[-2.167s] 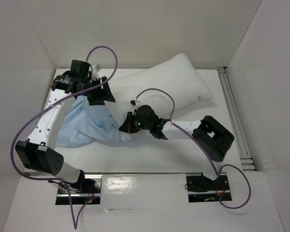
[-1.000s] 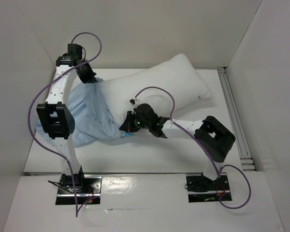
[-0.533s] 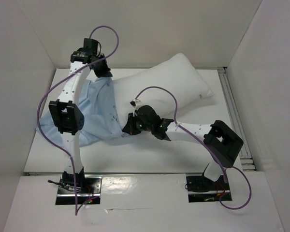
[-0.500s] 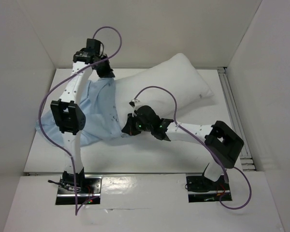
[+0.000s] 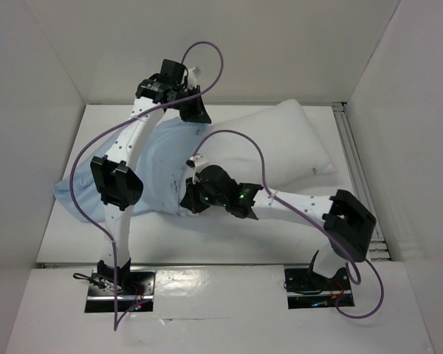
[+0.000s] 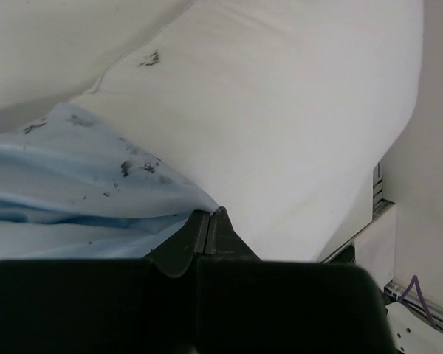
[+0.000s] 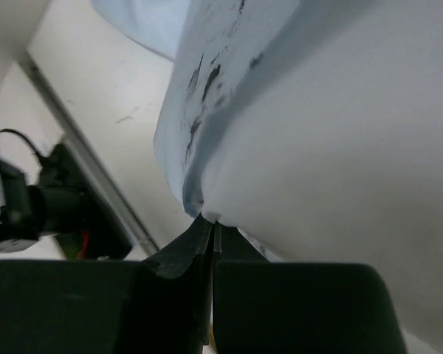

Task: Put the pillow into the pillowcase

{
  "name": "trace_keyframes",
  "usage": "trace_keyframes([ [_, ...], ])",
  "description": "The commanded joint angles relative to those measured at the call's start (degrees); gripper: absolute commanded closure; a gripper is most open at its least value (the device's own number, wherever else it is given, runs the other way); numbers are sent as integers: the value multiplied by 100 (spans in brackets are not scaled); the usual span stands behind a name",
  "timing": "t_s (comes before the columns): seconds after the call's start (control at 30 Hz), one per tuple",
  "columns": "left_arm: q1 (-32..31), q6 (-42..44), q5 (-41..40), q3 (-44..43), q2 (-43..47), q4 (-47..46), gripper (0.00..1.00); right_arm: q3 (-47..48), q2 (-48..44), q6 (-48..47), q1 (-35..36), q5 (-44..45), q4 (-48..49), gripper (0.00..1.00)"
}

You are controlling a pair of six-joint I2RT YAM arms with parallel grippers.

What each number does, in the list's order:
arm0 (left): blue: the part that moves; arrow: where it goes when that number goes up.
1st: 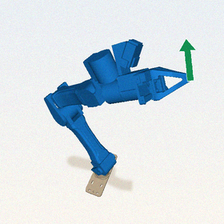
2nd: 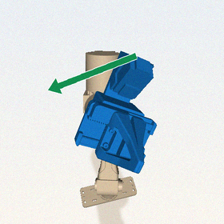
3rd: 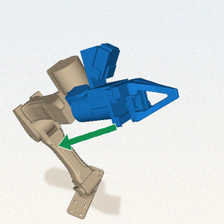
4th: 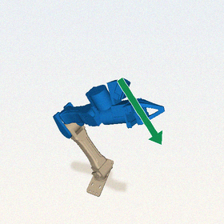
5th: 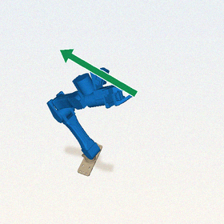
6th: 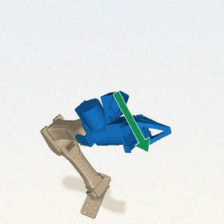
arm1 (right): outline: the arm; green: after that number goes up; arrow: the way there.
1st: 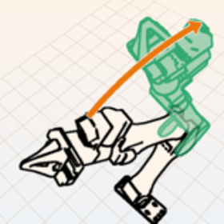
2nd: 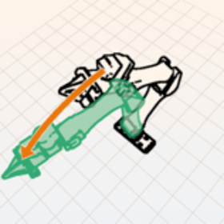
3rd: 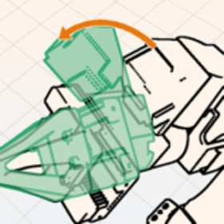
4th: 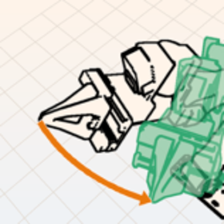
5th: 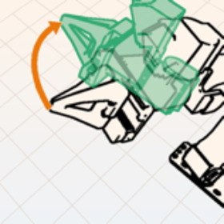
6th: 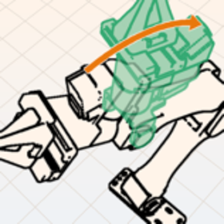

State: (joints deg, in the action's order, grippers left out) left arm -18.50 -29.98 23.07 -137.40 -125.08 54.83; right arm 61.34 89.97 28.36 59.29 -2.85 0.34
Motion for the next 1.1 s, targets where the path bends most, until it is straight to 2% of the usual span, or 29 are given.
trace_keyframes([
  [0.0,-48,18,313,11,131,-481,100,280,494,64,4,416,669,100],
  [0.07,-48,167,-2,82,185,-482,100,474,495,64,-66,417,373,99],
  [0.1,-48,220,-117,82,185,-404,100,614,399,-31,-66,504,223,92],
  [0.13,-48,220,-179,82,185,-403,99,668,311,-84,-66,627,56,79],
  [0.17,-48,360,-180,82,185,-333,97,729,197,-207,-66,698,-155,48],
  [0.2,-48,448,-110,-92,116,-37,96,791,-65,-278,-66,803,-592,35],
  [0.27,4,580,-48,-103,246,247,90,949,-374,-453,-127,1198,-1095,22],
  [0.3,4,581,-48,202,395,248,85,950,-697,-506,-128,1330,-1515,14],
  [0.37,4,633,-232,477,702,195,67,950,-1015,-585,-198,1715,-1843,9],
  [0.4,4,694,-494,478,913,195,50,950,-1295,-673,-259,1787,-2071,7],
  [0.5,4,756,-1074,32,1108,528,31,888,-1561,-936,-391,1999,-2423,3],
  [0.6,57,756,-1725,-182,1371,897,18,836,-1623,-1279,-392,2341,-2783,1],
  [0.7,57,643,-2400,308,2073,1012,17,731,-1623,-1525,-392,2447,-2838,0],
  [0.73,57,451,-2543,885,2310,1012,17,591,-1693,-1526,-392,2447,-2707,0],
  [0.8,57,213,-2885,1634,3179,960,31,537,-1694,-1605,-392,2316,-2644,0],
  [0.83,5,38,-2887,2612,3513,768,39,467,-1694,-1658,-444,2255,-2583,0],
  [0.87,-65,-43,-2948,3153,4221,610,52,466,-1694,-1658,-444,2184,-2583,0],
  [0.9,-153,-174,-2949,3698,4228,478,54,466,-1641,-1658,-444,2184,-2583,0],
  [0.93,-345,-454,-2809,4791,4907,285,53,388,-1641,-1658,-505,2097,-2443,0],
  [0.97,-425,-639,-2695,5272,5184,-22,49,335,-1641,-1728,-506,2044,-2381,0],
  [1.0,-522,-867,-2624,5720,5439,-164,39,335,-1589,-1729,-558,1956,-2381,0],
  [1.07,-899,-1465,-2483,6782,6011,-463,33,335,-1510,-1729,-619,1824,-2311,0],
])
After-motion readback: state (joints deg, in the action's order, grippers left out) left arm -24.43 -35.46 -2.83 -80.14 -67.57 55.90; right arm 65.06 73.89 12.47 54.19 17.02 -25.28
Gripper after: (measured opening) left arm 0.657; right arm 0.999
